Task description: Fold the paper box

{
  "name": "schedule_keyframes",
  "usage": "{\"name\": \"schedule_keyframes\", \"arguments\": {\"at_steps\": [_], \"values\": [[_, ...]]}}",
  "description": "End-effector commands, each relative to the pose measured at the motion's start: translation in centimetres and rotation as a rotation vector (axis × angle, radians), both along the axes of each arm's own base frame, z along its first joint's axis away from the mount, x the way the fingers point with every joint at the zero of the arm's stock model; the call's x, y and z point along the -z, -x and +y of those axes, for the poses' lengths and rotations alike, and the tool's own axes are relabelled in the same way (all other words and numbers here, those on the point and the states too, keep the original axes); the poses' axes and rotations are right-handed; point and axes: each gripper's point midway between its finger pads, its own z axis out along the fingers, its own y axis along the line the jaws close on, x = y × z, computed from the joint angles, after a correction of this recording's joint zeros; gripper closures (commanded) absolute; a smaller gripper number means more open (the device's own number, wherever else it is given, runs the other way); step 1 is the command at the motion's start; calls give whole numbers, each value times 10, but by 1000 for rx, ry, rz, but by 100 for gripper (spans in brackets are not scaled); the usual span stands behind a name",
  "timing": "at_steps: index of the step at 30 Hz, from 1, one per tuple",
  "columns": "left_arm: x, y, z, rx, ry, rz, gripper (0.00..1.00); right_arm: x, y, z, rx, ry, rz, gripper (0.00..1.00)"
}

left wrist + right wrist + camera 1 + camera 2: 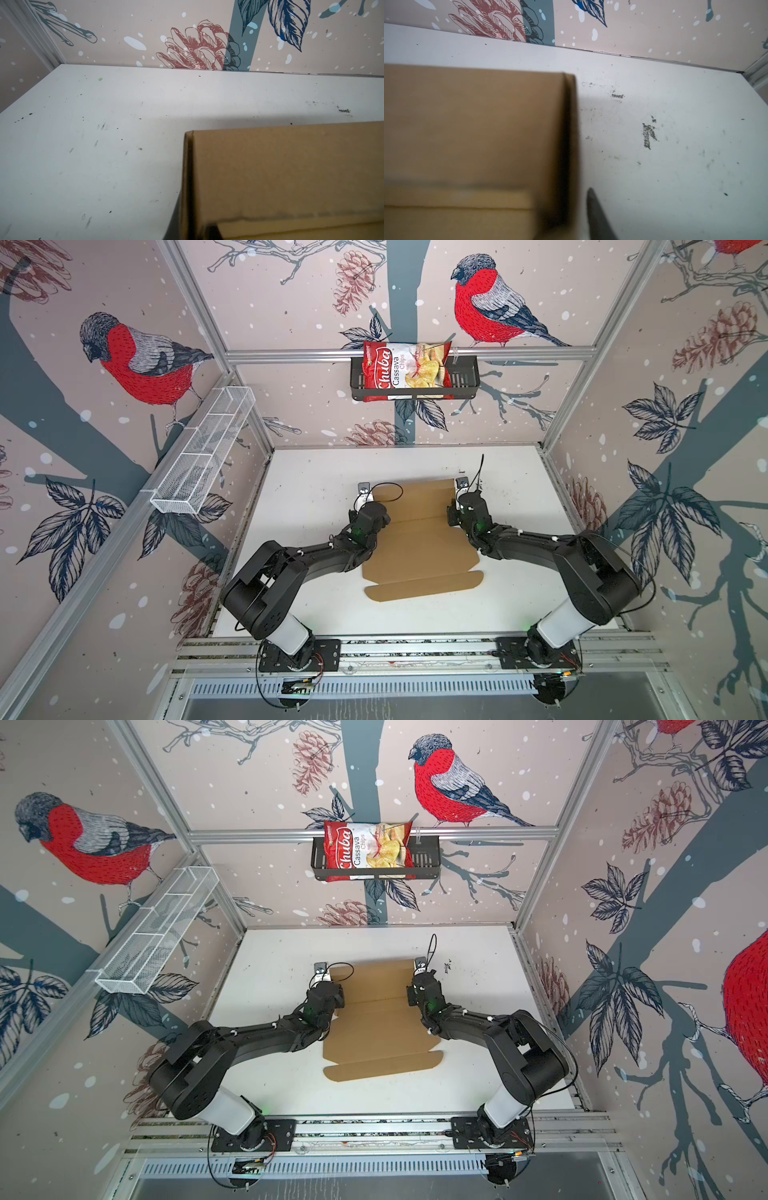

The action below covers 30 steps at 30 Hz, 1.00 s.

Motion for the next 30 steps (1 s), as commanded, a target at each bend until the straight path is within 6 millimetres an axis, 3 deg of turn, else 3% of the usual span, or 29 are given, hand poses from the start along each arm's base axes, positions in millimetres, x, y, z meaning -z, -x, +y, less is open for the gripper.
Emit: {"name": "schedule_keyframes", "arguments": {"at_steps": [1, 8, 11, 16, 19, 22, 30], "values": [[25, 12, 8, -8, -32, 108, 100, -17, 1, -3, 12, -15, -10, 42], [33, 13, 15, -78, 32, 167, 100, -43, 41, -3, -39, -264, 108, 25], [39, 13, 12, -105, 56, 209, 100, -58, 54, 3, 9, -433, 171, 27], [45, 18, -2, -132, 77, 246, 100, -99, 57, 46, 60, -838, 299, 33], [49, 23, -10, -142, 104, 265, 100, -117, 50, 69, 72, -1026, 313, 33], [54, 29, -13, -157, 132, 287, 100, -128, 31, 85, 94, -1068, 333, 33], [58, 37, -23, -148, 170, 300, 100, -123, 5, 117, 105, -1104, 397, 33]]}}
